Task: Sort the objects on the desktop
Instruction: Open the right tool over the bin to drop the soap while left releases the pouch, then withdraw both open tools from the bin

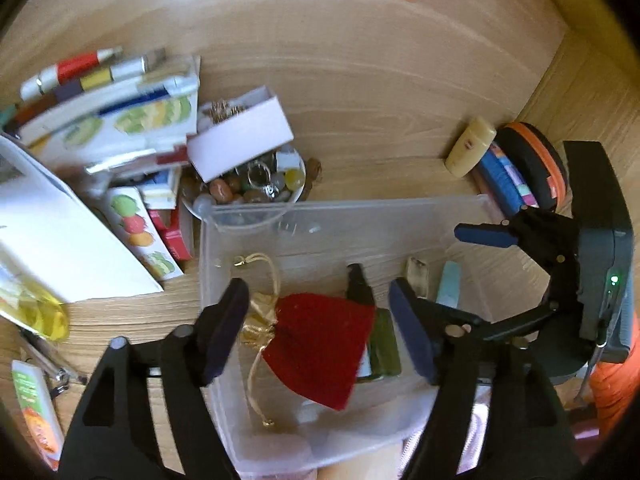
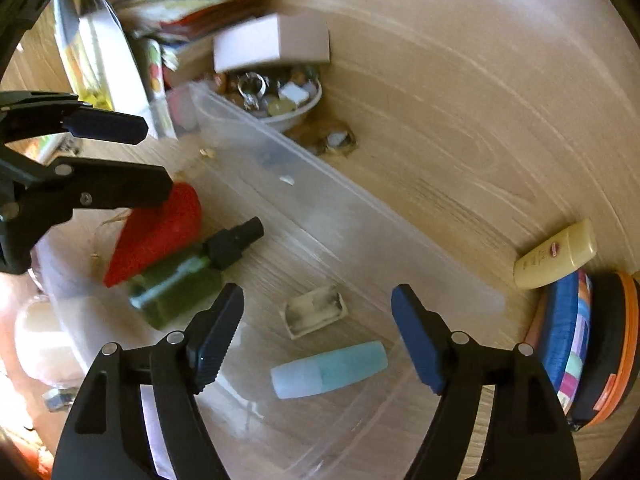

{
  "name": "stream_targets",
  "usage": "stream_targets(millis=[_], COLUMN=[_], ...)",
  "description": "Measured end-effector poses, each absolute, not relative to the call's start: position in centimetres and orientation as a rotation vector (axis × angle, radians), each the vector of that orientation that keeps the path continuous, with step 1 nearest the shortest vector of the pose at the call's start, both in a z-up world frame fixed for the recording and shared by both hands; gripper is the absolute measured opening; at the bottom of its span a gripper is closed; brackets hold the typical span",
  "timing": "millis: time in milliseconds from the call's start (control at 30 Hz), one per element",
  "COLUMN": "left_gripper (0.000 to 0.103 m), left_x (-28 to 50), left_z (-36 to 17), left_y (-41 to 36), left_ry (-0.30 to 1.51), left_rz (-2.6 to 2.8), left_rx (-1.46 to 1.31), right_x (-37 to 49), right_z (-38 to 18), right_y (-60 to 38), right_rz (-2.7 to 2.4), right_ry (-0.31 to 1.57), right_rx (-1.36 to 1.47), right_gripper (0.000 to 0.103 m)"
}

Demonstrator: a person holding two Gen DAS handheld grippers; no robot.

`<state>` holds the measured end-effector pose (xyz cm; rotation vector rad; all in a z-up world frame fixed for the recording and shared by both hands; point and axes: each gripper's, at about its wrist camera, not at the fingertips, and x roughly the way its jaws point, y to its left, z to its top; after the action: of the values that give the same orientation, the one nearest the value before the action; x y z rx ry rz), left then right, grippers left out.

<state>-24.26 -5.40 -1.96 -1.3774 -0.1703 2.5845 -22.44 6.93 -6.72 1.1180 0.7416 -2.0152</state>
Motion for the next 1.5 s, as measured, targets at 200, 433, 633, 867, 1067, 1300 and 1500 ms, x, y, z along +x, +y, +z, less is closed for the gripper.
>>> stream_targets(millis=[200,433,633,867,1067,1300,1500], left_gripper=[0.082,0.089,0.092,0.094,0.095,0.095,0.095], left_x=[-22.5,-20.2,-17.3,-12.9,-10.1,-7.4,-5.0], left_z=[0.0,1.5,3.5,4.8,4.2,2.5,-0.5], left_y=[-5.8,-6.2,-6.6,-6.8,-7.2,-7.7,-8.3], left_ry=[-0.168,-0.174,-0.143,-0.062,-0.093,-0.104,-0.172], left_rz=[2.637,2.716,2.796,2.9,2.908,2.952,2.951], left_rx=[-1.331,-1.274,-1.185,-1.068,-1.05,-1.077,-1.138], right_x=[-21.2,-19.7,-18.4,-15.3,-12.6,-9.8,-8.1], right_z=[-4.6,-1.7,-0.2,2.0,2.7,1.9,0.3], right_y=[7.6,8.7,10.7,13.3,15.2,17.0,18.1], right_rz=[-2.073,-2.133,-2.187,-2.258,-2.328,-2.345,-2.344], right_ry=[0.674,0.594,0.524,0.475,0.483,0.468,0.432], right_rx=[1.081,1.037,0.977,0.869,0.773,0.726,0.728], right_gripper=[0.08,0.081,0.084,0.092,0.098,0.099,0.1])
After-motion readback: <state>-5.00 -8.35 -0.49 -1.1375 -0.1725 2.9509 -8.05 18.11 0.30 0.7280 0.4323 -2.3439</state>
